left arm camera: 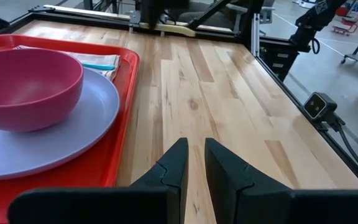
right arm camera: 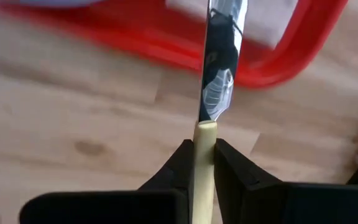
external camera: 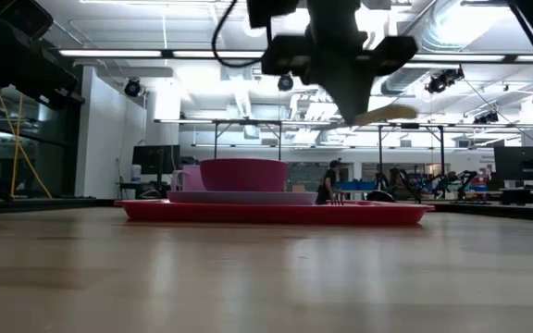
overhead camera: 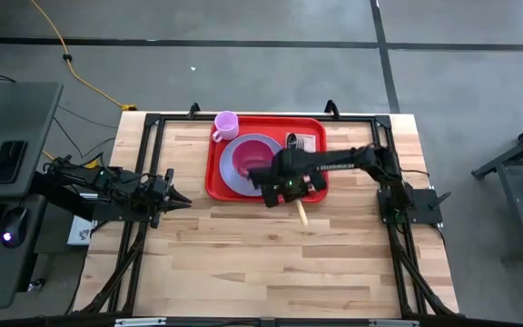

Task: Set up tray
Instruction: Put the yellow knife to the right of the blue fork on the light pink napkin

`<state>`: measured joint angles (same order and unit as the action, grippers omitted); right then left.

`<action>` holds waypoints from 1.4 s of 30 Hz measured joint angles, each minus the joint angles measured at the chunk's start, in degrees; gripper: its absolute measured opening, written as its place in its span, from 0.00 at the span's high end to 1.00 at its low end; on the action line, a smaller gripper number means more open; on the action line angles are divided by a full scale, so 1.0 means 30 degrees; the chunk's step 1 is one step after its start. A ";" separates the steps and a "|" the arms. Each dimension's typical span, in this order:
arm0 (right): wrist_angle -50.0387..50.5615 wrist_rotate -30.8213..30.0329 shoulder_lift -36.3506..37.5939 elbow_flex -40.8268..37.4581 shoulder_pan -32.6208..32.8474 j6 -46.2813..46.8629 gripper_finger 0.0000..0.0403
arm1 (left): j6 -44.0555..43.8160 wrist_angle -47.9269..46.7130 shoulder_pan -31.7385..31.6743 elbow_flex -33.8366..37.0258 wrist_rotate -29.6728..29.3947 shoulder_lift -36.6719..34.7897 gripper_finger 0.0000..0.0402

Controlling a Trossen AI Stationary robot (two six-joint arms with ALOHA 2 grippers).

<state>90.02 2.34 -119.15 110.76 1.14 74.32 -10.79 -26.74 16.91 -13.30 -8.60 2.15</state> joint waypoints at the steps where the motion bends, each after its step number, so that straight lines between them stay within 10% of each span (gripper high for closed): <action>1: 0.0000 -0.0126 0.0000 0.0000 -0.0417 -0.0291 0.93 | 0.0000 -0.0006 0.0000 0.0001 0.0007 0.0000 0.79; 23: 0.0000 -0.1639 0.0000 0.0000 -0.7908 -0.5944 0.93 | 0.0000 -0.0036 0.0000 0.0007 0.0051 0.0000 0.79; 42: -0.0278 -0.0078 0.0000 -0.2675 -0.8886 -0.5421 0.92 | 0.0000 -0.0036 0.0000 0.0007 -0.0037 0.0000 0.79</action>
<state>89.18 2.10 -119.15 102.73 -25.52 58.05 -10.79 -26.85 16.91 -13.28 -8.71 2.15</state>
